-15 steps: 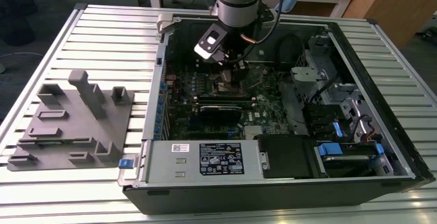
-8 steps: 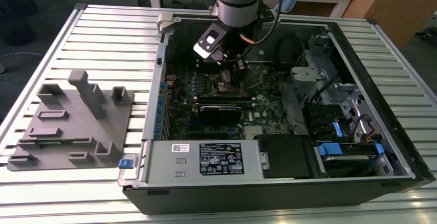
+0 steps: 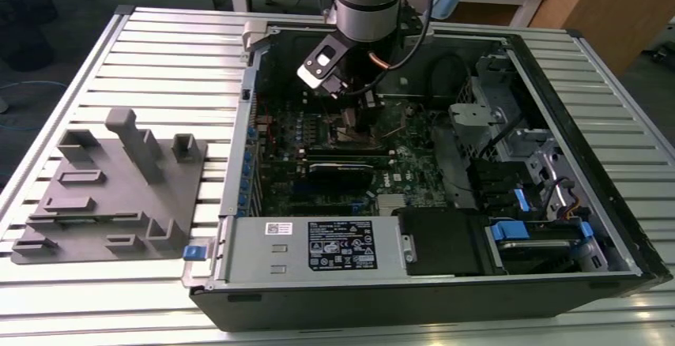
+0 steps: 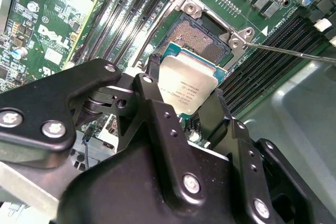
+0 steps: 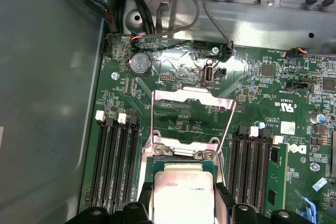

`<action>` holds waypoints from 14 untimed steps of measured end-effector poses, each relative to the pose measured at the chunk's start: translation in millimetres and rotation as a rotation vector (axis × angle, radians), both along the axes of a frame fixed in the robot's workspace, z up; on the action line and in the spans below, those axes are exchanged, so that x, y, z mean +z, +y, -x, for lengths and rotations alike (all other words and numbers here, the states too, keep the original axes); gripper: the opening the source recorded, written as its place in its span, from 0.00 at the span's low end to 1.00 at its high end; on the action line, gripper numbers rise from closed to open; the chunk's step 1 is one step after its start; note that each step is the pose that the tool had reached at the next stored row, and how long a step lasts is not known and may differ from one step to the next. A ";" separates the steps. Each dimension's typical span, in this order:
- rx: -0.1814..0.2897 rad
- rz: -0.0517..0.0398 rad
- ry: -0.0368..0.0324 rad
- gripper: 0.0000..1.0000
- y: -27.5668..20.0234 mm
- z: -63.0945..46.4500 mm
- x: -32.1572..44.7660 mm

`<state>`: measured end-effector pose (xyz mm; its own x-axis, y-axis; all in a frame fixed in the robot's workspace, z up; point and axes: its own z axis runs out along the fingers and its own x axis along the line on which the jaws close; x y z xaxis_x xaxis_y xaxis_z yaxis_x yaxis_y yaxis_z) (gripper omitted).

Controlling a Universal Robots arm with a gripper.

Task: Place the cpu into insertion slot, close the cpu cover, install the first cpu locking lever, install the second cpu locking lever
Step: 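Place the cpu into insertion slot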

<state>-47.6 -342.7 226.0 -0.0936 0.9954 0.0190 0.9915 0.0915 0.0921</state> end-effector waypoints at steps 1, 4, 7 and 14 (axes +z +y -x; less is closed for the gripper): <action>0.000 0.0000 0.0000 0.54 0.0 0.0 0.0; -0.001 0.0000 0.0000 0.54 0.0 0.0 0.0; -0.007 -0.0001 -0.0001 0.54 0.1 0.0 -0.8; -0.082 0.0002 0.0001 0.54 0.0 0.0 -2.1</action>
<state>-47.6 -342.7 223.8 -0.0117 0.9998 0.0187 0.9957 0.0100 0.0919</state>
